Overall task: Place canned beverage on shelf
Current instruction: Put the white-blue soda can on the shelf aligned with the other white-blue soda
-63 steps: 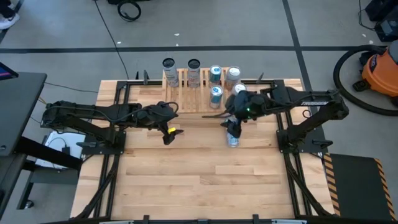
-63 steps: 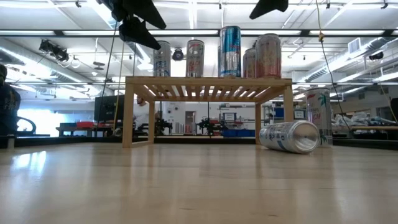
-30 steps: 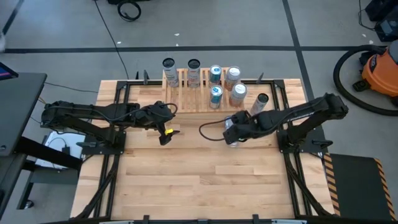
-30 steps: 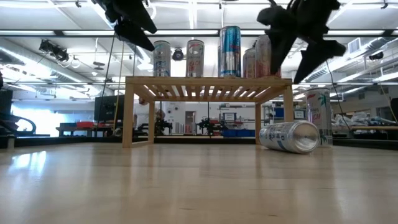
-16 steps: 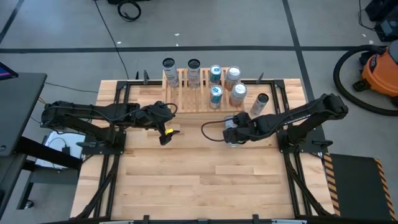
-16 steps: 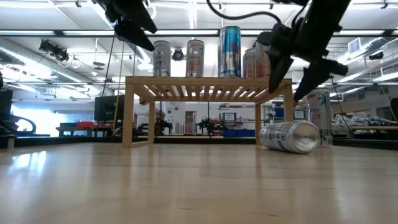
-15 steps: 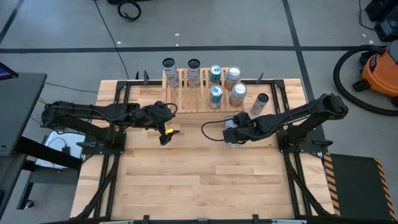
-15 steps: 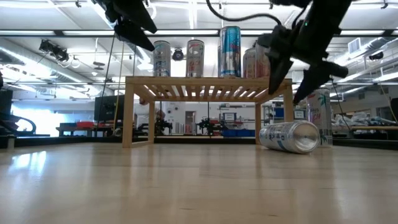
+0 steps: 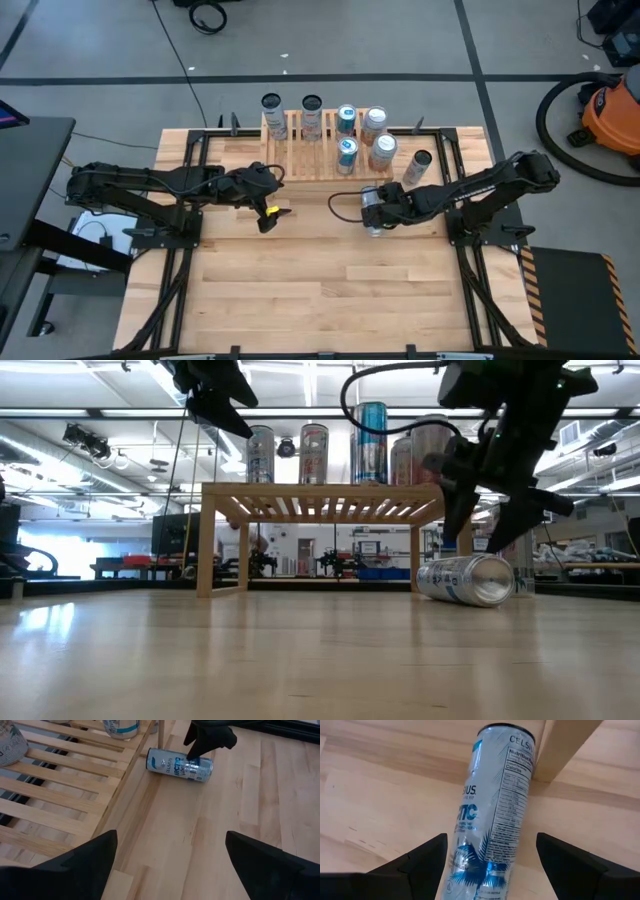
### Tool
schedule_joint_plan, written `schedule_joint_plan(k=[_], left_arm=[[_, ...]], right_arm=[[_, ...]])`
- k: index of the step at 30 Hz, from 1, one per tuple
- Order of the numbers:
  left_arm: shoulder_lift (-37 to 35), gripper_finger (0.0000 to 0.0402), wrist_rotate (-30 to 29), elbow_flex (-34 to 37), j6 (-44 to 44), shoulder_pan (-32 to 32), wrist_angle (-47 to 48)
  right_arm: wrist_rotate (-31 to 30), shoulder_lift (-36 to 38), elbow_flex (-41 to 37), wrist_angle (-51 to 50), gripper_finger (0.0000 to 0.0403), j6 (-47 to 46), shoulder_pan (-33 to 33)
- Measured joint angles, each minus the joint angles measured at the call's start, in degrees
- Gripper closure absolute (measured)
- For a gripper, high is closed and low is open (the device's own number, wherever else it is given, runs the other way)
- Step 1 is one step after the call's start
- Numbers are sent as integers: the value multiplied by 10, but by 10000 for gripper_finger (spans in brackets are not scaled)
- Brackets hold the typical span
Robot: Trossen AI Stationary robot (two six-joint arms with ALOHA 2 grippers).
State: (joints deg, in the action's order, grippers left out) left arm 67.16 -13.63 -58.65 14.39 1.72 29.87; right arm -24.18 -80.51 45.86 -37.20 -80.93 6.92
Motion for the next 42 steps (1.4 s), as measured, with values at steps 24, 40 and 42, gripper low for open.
schedule_joint_plan(k=[24, 40, 42], left_arm=[[0, 28, 0, 0, 0, 1, -7], [0, 28, 0, 0, -1, 1, -41], [0, 28, 0, 0, -1, 1, -57]], right_arm=[[77, -107, -45, 145, 89, 75, -26], [59, -106, -47, 160, 143, 176, -14], [56, -106, -47, 167, 143, 190, -10]])
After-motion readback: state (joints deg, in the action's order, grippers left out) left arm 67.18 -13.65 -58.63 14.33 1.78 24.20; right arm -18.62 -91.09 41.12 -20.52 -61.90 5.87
